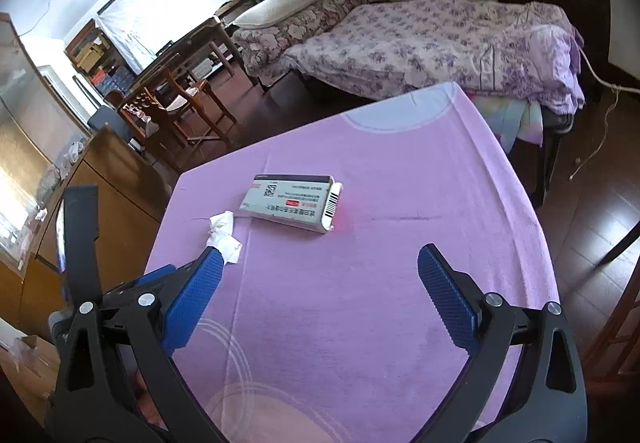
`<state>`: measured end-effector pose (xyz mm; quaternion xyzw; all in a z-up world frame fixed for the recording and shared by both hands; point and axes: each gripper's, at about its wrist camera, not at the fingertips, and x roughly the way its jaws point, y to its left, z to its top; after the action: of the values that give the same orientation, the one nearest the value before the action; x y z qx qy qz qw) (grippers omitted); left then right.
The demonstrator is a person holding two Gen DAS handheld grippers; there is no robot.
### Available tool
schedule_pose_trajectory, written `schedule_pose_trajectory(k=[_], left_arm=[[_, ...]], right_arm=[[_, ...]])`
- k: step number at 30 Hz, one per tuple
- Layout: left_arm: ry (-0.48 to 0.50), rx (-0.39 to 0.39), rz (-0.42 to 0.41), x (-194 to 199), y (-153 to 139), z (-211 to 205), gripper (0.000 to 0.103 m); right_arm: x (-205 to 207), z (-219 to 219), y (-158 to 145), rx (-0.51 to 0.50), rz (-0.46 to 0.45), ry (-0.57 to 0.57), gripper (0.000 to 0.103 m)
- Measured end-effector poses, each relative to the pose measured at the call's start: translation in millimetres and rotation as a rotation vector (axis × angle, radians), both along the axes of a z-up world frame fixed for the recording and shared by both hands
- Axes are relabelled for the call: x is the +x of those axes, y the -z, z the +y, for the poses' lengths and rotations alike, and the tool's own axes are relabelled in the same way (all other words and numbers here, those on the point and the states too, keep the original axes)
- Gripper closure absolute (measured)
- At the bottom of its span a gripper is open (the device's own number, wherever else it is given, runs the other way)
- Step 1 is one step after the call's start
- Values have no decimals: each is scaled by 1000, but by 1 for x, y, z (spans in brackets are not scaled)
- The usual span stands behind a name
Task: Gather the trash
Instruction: 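Grasp the white tissue with the left gripper, then grasp the white-and-green medicine box with the right gripper while the left holds the tissue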
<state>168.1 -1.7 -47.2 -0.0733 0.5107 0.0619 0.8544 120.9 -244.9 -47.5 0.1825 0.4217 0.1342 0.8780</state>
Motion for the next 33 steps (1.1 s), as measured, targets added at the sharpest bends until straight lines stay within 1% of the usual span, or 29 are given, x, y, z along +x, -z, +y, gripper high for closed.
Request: schedule_pose_trajectory(k=[3, 4, 5, 6, 7, 8, 9, 10, 11, 14, 17, 22, 26, 30, 33], left_arm=[[3, -6, 4, 7, 5, -2, 29], [8, -11, 7, 10, 8, -4, 35], [12, -14, 11, 11, 10, -5, 42], [16, -12, 12, 13, 11, -7, 44], [24, 1, -1, 14, 11, -9, 51], [40, 3, -2, 15, 11, -12, 60], [50, 11, -5, 15, 11, -14, 65], [56, 6, -4, 14, 11, -14, 75], [58, -1, -3, 13, 10, -14, 78], [53, -9, -12, 9, 7, -11, 81], [50, -3, -40, -1, -3, -8, 83], [52, -29, -87, -21, -24, -2, 85], [37, -88, -104, -39, -34, 9, 85], [22, -134, -101, -55, -36, 23, 85], [24, -144, -105, -57, -37, 27, 85]], right_arm=[[2, -3, 3, 17, 17, 5, 9], [3, -4, 4, 21, 20, 7, 9], [3, -4, 5, 25, 23, 8, 9], [3, -4, 6, 28, 26, 8, 9], [4, -3, 7, 28, 29, 5, 9], [4, -2, 7, 28, 30, 3, 9], [4, -1, 7, 28, 31, 3, 9], [4, 0, 8, 26, 31, 0, 8], [4, 0, 8, 25, 32, -3, 8], [4, 4, 8, 18, 30, -9, 8], [4, 7, 9, 9, 33, -13, 8], [4, 9, 12, -9, 34, -15, 9], [5, 12, 16, -35, 30, -20, 9], [4, 19, 19, -84, 10, -28, 9], [4, 25, 20, -106, 7, -39, 9]])
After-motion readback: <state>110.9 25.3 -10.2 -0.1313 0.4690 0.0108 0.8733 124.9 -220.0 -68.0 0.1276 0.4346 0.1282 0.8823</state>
